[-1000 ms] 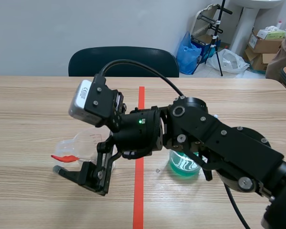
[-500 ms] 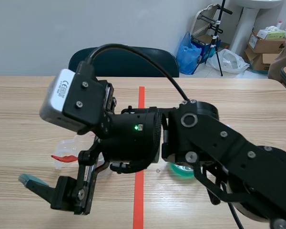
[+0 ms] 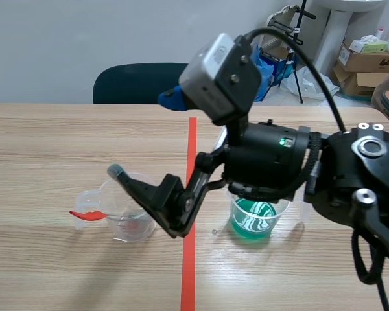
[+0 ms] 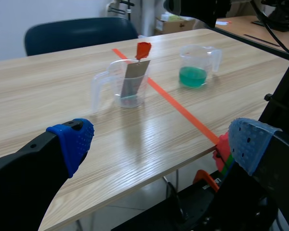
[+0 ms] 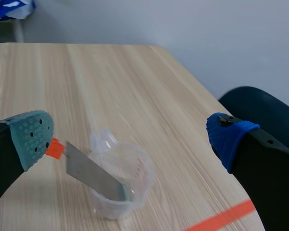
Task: Do the redox reaction experiment
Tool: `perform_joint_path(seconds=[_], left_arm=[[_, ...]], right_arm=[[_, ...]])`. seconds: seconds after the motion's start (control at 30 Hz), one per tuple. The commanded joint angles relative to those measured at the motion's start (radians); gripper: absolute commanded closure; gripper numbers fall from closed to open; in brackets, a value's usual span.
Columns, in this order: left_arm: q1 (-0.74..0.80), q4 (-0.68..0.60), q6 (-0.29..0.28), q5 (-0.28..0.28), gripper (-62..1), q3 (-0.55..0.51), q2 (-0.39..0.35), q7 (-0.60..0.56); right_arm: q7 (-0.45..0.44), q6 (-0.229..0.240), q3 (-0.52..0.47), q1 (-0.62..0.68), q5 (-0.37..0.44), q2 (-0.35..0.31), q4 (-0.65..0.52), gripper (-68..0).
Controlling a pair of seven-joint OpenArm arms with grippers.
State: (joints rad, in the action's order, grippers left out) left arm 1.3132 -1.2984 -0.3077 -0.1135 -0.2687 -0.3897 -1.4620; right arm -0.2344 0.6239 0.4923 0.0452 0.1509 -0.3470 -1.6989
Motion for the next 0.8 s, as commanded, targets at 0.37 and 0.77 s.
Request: perform_joint_path(seconds=[0.37,0.77], left_arm=[[-0.103,-0.078,-0.002,0.047,-57.8,0.033,-0.045,0.076],[-0.12,-0.324,-0.038,0.051,-57.8,0.033,-0.037,0.281]], right_arm=[[0.005,-0.079,-0.262,0.219,0.09,-0.071,-0.147,-67.9],[0.01,-0.079,-0.492,0.484,0.219,-0.116,-0.286,-67.9]])
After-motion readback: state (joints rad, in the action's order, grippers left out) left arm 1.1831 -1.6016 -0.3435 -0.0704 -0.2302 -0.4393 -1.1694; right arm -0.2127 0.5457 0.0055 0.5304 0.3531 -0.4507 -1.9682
